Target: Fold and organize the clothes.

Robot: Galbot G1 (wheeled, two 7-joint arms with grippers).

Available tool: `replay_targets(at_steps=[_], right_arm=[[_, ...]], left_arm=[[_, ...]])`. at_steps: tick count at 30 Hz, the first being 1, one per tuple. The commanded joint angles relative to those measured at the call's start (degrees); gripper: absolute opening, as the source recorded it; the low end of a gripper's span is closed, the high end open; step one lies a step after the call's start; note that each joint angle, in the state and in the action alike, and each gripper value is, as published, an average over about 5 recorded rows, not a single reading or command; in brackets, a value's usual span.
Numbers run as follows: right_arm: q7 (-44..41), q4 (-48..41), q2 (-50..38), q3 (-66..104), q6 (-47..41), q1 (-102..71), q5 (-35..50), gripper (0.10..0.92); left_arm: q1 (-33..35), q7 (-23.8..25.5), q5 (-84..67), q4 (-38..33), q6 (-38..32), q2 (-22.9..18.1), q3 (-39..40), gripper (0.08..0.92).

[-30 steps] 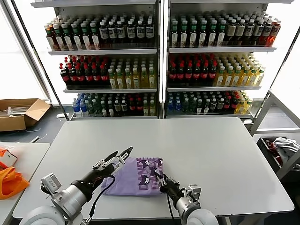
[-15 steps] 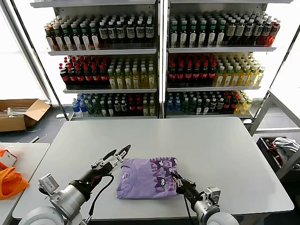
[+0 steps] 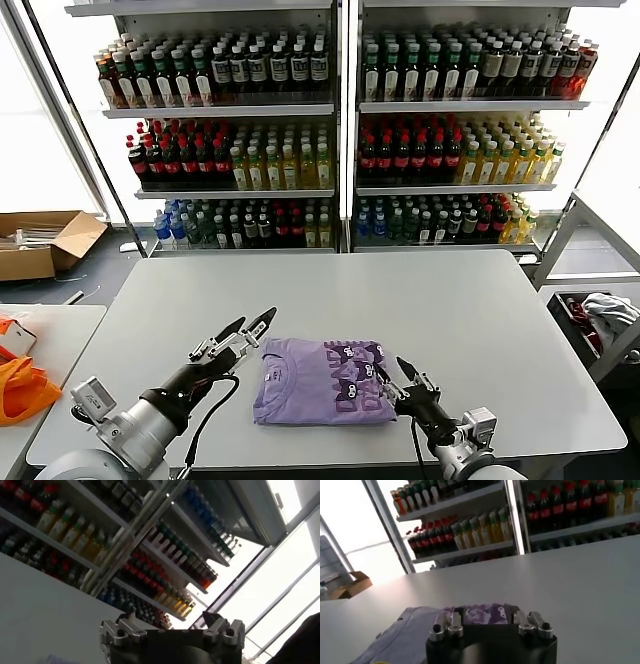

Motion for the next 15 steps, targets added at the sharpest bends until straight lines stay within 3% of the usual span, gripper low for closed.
replay_targets(at_steps=[1, 8, 15], right_arm=[[1.3, -2.8, 3.7, -10.6, 2.2, 8.5, -9.5, 0.585], [5.4, -13.4, 8.0, -16.0, -1.3, 11.8, -10.6, 0.781], [8.3, -12.2, 5.8, -15.0, -5.5, 8.3, -10.5, 0.822]], left_arm=[[1.3, 0.2, 0.2, -1.6, -0.5, 0.2, -0.6, 0.823], [2.6, 0.3, 1.1, -1.8, -0.5, -0.2, -0.8, 0.823], [3.0, 0.4, 1.4, -1.9, -0.5, -0.8, -1.2, 0.822]])
